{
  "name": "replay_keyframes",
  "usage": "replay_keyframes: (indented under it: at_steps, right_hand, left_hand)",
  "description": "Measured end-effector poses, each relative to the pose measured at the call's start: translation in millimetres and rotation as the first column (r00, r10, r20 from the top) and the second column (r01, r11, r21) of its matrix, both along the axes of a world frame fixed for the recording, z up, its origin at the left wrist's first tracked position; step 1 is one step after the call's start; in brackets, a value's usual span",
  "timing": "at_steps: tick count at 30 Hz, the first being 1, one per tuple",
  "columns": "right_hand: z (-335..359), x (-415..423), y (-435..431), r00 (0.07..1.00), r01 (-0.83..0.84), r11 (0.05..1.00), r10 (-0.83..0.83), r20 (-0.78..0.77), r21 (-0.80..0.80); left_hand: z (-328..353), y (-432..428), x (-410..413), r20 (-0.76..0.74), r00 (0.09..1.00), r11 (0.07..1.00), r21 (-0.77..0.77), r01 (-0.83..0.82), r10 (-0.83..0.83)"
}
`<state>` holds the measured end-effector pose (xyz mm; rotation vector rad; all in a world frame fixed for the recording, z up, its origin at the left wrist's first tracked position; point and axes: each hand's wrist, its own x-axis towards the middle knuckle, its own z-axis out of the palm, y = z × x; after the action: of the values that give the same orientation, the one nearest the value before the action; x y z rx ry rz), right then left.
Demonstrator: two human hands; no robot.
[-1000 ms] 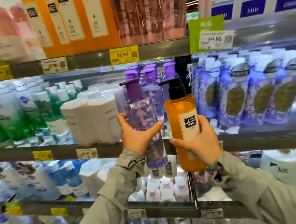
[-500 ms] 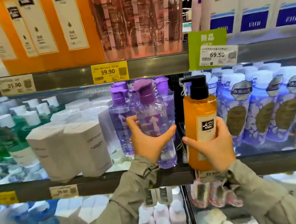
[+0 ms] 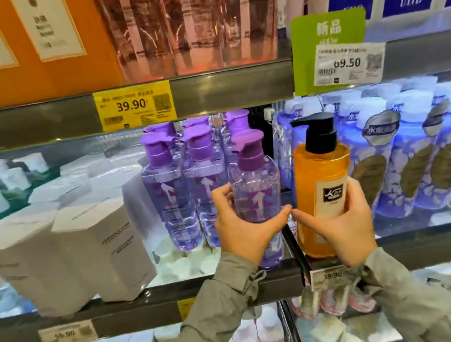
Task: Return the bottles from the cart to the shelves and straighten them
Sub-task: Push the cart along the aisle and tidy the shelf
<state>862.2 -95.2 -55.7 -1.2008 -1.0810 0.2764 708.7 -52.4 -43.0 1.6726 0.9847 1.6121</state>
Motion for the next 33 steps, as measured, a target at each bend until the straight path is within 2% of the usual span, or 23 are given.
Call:
replay_keyframes:
  at_steps: [7,14,19,24,29,33]
  right_hand:
    - [-10.8,4.5,-2.4,1.0,-0.007,0.999,0.007,0.009,-0.035]
    - [-9.8,7.6,-5.4,0.995,-0.072,0.992,0.079,0.064,-0.102]
    - [-11.0,7.1,-5.3,0.995,-0.061,0.992,0.069,0.067,-0.11]
    - [-11.0,7.4,-6.8,0.995,-0.06,0.99,0.07,0.074,-0.13]
    - [-8.9,6.0,-7.9,0.993,-0.072,0.99,0.082,0.08,-0.123]
    - [-11.2,6.1,-6.7,0.994,-0.091,0.989,0.099,0.055,-0.12]
  left_hand:
    - [-5.1,-7.9,-8.4,-0.151,0.985,0.995,-0.059,0.082,-0.09]
    - [-30.9,-31.8,-15.5,-0.298,0.949,0.994,-0.023,-0.111,0.099]
    - [-30.3,-32.0,-10.4,-0.309,0.942,0.983,-0.088,-0.163,0.129]
    - [-33.9,-37.7,-3.9,-0.24,0.943,0.966,-0.056,-0.251,0.231]
    - [-30.1,-30.4,1.3,-0.265,0.932,0.961,-0.055,-0.272,0.248]
    - [-27.2,-21.2,7.5,-0.275,0.906,0.935,-0.057,-0.351,0.323]
